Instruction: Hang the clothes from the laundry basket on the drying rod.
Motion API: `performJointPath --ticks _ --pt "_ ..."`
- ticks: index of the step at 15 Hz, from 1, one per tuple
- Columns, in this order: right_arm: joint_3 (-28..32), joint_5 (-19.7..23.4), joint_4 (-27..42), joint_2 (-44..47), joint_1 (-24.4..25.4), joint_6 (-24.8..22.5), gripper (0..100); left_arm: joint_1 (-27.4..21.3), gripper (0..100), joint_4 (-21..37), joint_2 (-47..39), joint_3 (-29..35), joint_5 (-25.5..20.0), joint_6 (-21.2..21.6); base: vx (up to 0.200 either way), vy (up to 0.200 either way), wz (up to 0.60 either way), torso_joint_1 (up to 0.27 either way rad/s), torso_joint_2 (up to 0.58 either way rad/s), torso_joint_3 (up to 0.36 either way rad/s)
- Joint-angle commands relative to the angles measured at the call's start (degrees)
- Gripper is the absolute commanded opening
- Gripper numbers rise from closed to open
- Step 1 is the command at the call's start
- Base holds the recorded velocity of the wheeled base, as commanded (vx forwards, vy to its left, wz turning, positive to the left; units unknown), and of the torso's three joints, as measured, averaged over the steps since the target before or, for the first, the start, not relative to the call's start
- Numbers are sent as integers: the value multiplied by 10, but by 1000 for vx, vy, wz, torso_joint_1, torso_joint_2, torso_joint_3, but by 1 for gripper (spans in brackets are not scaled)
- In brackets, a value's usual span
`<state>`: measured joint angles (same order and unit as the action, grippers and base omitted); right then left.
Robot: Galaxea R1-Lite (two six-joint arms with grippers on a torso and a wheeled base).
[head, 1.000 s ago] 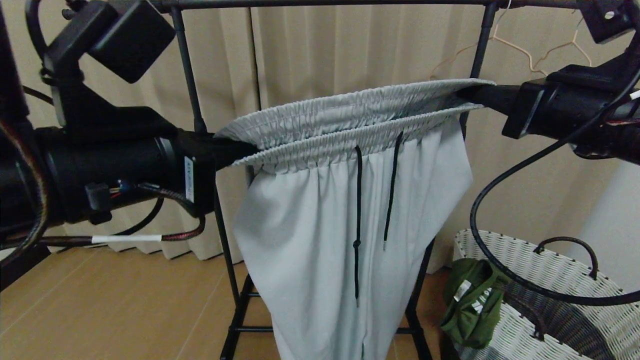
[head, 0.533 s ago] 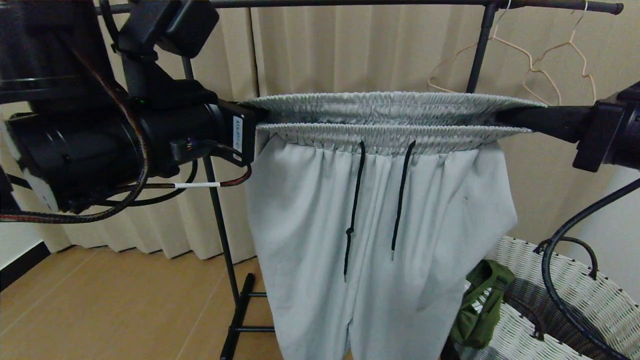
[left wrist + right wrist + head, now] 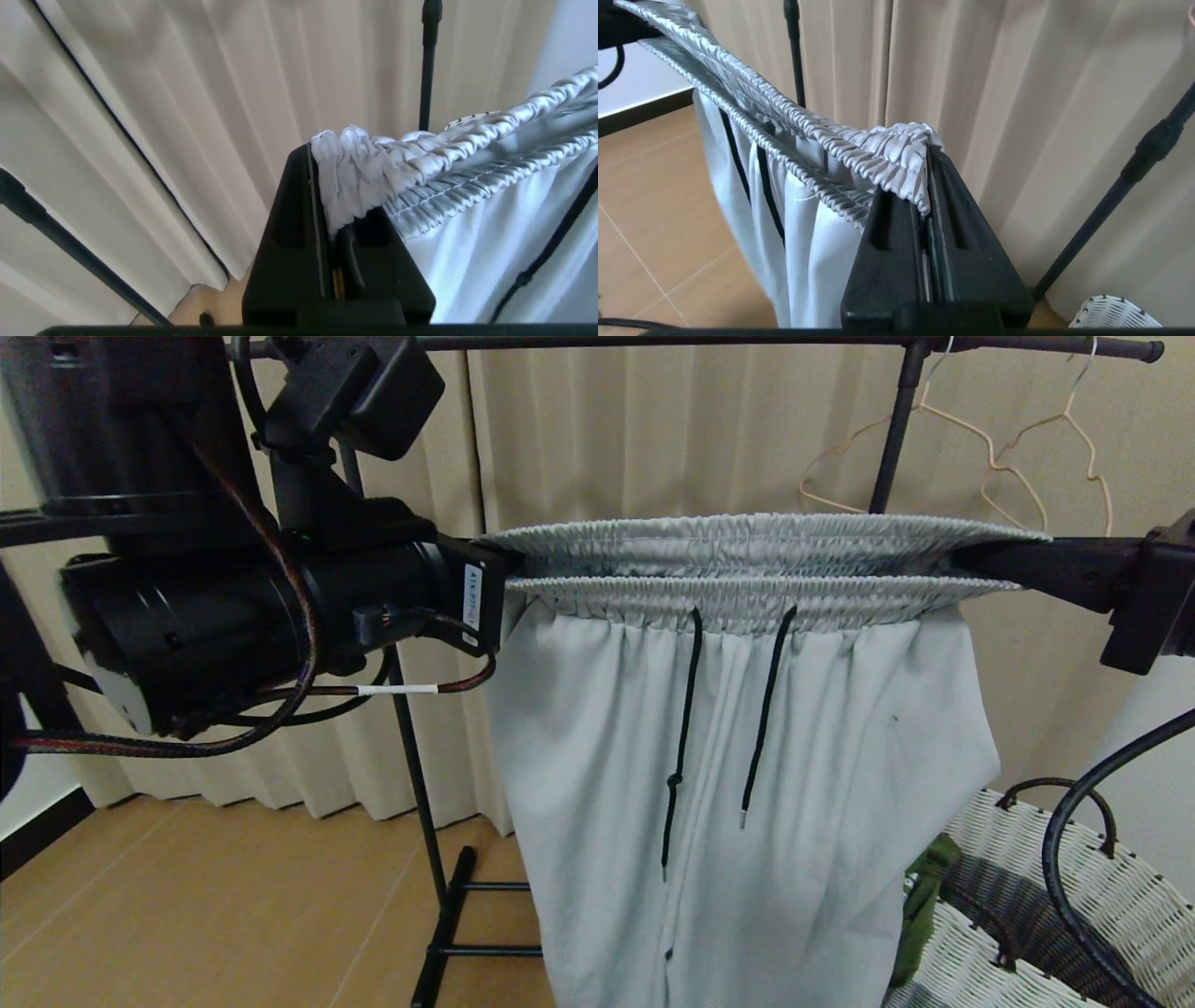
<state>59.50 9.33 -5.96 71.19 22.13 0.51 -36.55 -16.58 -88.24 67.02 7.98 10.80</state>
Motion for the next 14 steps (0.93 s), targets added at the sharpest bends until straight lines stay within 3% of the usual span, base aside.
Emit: performJointPath --ticks 1,14 --pt "-1 -1 1 -2 0 -1 0 0 0 -2 -1 -1 0 0 0 0 0 0 0 0" --pt "-3 -2 0 -2 0 -1 0 -7 0 0 7 -7 1 3 0 0 0 0 0 0"
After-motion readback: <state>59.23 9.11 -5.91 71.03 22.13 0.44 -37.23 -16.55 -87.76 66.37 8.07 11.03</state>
